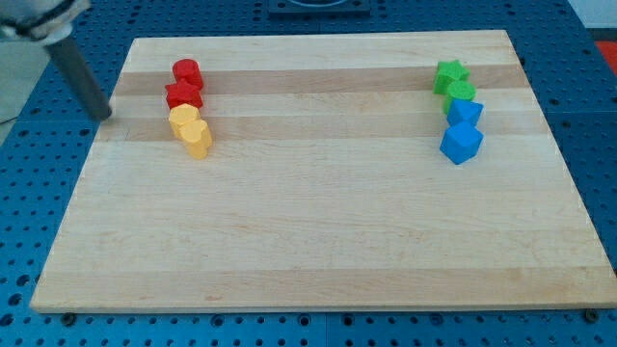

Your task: Push red star closer to green star

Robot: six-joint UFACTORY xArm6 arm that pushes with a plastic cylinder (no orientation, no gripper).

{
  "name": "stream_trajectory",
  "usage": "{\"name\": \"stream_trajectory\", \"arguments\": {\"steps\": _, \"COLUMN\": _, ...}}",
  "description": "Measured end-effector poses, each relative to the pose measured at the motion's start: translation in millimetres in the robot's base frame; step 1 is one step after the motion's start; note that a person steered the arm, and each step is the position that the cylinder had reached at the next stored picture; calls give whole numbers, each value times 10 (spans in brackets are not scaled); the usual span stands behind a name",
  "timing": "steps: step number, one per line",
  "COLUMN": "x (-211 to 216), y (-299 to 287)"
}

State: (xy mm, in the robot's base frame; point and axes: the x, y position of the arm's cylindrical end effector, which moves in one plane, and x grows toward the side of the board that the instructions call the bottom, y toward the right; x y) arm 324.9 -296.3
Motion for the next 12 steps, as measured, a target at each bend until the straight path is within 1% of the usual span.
{"name": "stream_trajectory", "arguments": {"steps": 1, "x": -572, "y": 351}}
{"name": "stream_trajectory", "arguments": {"steps": 2, "x": -749, "y": 1075}}
{"name": "stream_trajectory", "arguments": {"steps": 3, "x": -752, "y": 831}}
{"name": "stream_trajectory", "arguments": {"steps": 4, "x": -617, "y": 297}}
{"name": "stream_trajectory", "arguments": {"steps": 5, "x": -187, "y": 502}}
{"name": "stream_trajectory", "arguments": {"steps": 6, "x": -27, "y": 945}}
{"name": "stream_trajectory", "arguments": {"steps": 7, "x": -28, "y": 1513}}
{"name": "stream_trajectory", "arguments": {"steps": 9, "x": 50, "y": 537}}
{"name": "stream_trajectory", "arguments": {"steps": 10, "x": 306, "y": 936}}
{"name": "stream_trajectory", "arguments": {"steps": 11, "x": 279, "y": 1736}}
{"name": "stream_trajectory", "arguments": {"steps": 12, "x": -20, "y": 2528}}
